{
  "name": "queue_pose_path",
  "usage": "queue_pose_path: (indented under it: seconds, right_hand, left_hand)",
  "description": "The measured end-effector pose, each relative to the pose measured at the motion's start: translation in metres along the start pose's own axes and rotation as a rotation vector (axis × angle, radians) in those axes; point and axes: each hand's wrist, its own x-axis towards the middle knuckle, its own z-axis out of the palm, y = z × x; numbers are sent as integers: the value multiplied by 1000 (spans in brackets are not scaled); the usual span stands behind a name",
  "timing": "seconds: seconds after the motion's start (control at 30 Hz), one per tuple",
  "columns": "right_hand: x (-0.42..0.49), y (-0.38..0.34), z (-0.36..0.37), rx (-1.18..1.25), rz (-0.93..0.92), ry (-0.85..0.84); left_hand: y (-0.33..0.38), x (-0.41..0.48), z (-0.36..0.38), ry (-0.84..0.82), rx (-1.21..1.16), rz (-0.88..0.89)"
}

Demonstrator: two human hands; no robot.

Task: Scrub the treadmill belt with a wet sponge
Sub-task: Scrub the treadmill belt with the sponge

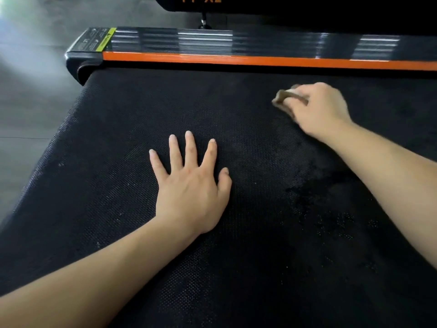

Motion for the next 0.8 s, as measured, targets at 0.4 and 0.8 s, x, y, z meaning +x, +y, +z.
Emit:
queue_pose_path:
  seconds: [0.4,0.8]
  right_hand:
    - [-30,-7,9,-16,-5,63]
    - [-72,-1,-2,30,-96,11]
  left_hand:
    - [0,1,0,3,9,-6]
    - [0,1,1,-4,21,-14]
